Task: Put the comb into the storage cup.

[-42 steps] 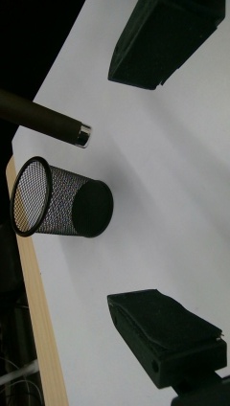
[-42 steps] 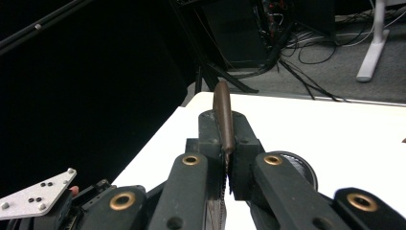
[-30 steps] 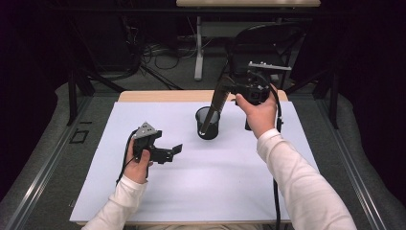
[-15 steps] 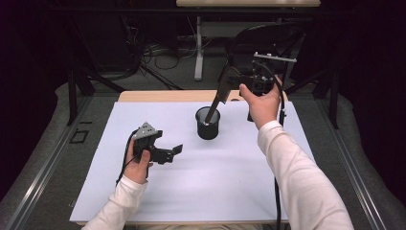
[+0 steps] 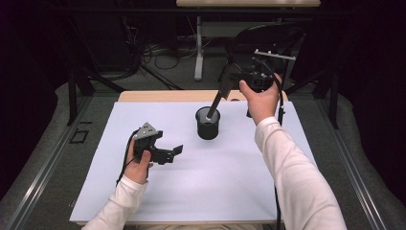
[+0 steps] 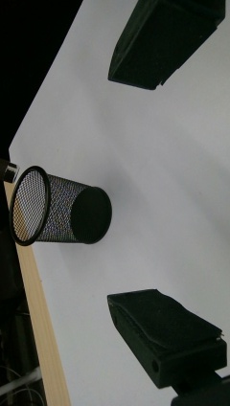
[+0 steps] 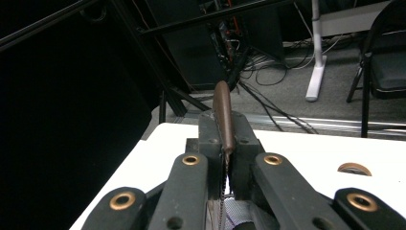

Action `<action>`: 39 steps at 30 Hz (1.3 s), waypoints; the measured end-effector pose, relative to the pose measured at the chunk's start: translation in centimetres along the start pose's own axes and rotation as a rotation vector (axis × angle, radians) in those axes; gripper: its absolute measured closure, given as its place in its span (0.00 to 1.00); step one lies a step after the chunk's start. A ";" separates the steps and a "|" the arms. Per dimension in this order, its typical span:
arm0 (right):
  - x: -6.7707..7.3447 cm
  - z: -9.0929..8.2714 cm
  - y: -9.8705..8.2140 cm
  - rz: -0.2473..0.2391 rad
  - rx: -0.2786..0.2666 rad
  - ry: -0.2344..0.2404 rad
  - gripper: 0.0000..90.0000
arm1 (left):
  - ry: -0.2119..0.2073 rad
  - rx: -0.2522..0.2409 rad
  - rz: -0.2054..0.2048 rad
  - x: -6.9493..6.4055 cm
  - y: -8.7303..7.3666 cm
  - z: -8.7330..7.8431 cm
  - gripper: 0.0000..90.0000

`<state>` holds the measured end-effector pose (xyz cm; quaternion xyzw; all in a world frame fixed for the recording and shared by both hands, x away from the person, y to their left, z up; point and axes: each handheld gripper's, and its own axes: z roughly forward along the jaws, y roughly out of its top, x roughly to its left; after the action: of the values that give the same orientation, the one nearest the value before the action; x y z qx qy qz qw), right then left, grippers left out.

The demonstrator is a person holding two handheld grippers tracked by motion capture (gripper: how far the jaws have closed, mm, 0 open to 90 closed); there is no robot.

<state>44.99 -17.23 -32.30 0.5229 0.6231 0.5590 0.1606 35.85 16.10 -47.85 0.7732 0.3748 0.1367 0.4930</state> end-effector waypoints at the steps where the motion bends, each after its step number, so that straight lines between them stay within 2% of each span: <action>1: 0.0 0.1 0.0 0.000 -0.003 -0.003 0.97 | 0.000 0.000 0.001 0.0 0.0 0.0 0.01; 9: -0.3 1.0 0.1 0.011 -0.009 -0.045 0.97 | 0.000 0.005 0.002 0.0 0.0 0.1 0.01; 21: -0.3 2.5 -0.4 0.011 -0.003 -0.081 0.97 | 0.002 0.002 -0.003 0.1 0.0 0.0 0.01; 39: -0.3 3.7 -0.8 0.021 -0.001 -0.099 0.97 | 0.000 0.003 -0.006 0.2 0.0 0.0 0.01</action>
<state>47.62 -15.43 -34.26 0.5565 0.6085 0.5343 0.1858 35.96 16.28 -47.88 0.7728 0.3772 0.1345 0.4923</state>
